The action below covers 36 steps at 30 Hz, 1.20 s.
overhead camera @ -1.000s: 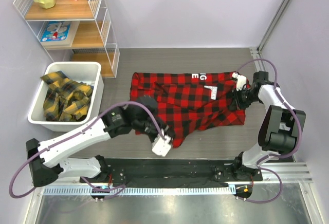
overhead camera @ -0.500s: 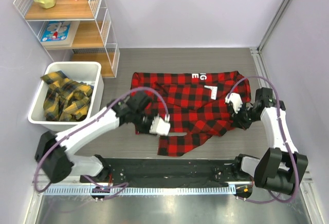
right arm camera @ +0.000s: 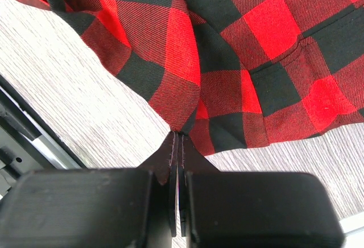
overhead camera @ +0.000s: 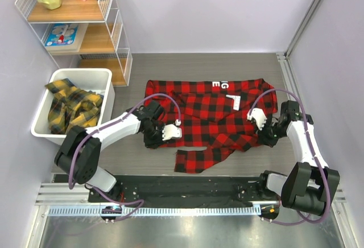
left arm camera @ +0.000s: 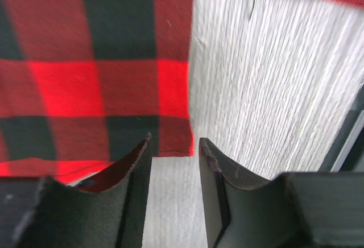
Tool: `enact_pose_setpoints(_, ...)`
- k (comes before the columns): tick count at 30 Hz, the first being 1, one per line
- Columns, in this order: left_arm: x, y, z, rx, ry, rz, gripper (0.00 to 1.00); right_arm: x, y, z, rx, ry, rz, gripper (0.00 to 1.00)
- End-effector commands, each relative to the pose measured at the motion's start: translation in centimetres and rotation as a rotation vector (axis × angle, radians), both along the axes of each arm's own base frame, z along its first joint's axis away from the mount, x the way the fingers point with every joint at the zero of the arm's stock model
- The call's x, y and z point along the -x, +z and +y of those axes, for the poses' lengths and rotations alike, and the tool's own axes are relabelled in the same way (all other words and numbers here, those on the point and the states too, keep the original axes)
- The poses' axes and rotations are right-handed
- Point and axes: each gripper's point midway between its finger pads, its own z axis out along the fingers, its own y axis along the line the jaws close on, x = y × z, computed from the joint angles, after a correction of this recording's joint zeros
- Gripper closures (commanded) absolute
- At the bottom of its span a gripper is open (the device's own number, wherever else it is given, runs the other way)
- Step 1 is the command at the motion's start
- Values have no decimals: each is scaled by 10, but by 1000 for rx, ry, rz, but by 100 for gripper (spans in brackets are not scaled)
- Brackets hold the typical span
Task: Fold and stack the long sleeve shirts
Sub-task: Fold the shirt
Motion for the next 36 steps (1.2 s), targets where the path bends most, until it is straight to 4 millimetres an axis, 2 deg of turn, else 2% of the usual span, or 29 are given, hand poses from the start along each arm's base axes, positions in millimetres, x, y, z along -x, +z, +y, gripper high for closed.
enact_pose_setpoints(1, -11, -6, 2, -1, 25, -85, 59, -17, 11, -7, 21, -3, -51, 99)
enact_pose_setpoints(9, -6, -32, 12, -58, 22, -100, 61, -18, 6, -9, 24, -6, -21, 99)
enact_pose_setpoints(10, -5, -34, 13, -63, 21, -100, 65, -19, 6, -9, 23, -9, -21, 99)
enact_pose_setpoints(11, -5, -34, 13, -63, 28, -100, 78, -19, 7, -9, 21, -14, -19, 99)
enact_pose_setpoints(14, -3, -27, 14, -63, 39, -87, 95, -20, 11, -11, 29, -25, -33, 99)
enact_pose_setpoints(16, 4, -19, 15, -52, 42, -50, 100, -24, 18, -11, 28, -33, -59, 99)
enact_pose_setpoints(17, -2, -10, 15, -32, 63, -49, 100, -30, 24, -13, 28, -45, -79, 99)
enact_pose_setpoints(19, 5, 1, 18, -9, 84, 3, 100, -36, 32, -14, 0, -90, -89, 99)
enact_pose_setpoints(22, -6, 20, 23, 29, 134, 12, 100, -52, 47, -19, -32, -138, -115, 99)
enact_pose_setpoints(23, -13, 29, 22, 44, 146, -1, 100, -61, 58, -22, -33, -142, -145, 99)
enact_pose_setpoints(27, -32, 48, 23, 73, 182, -20, 100, -81, 69, -26, -55, -151, -168, 99)
enact_pose_setpoints(29, -37, 50, 22, 76, 201, -9, 100, -92, 72, -26, -73, -143, -181, 99)
enact_pose_setpoints(33, -69, 63, 16, 90, 253, -64, 100, -116, 81, -29, -96, -148, -210, 99)
enact_pose_setpoints(35, -83, 60, 19, 79, 281, -69, 100, -130, 91, -31, -103, -149, -245, 99)
enact_pose_setpoints(36, -89, 61, 20, 74, 292, -74, 100, -135, 88, -29, -119, -146, -236, 99)
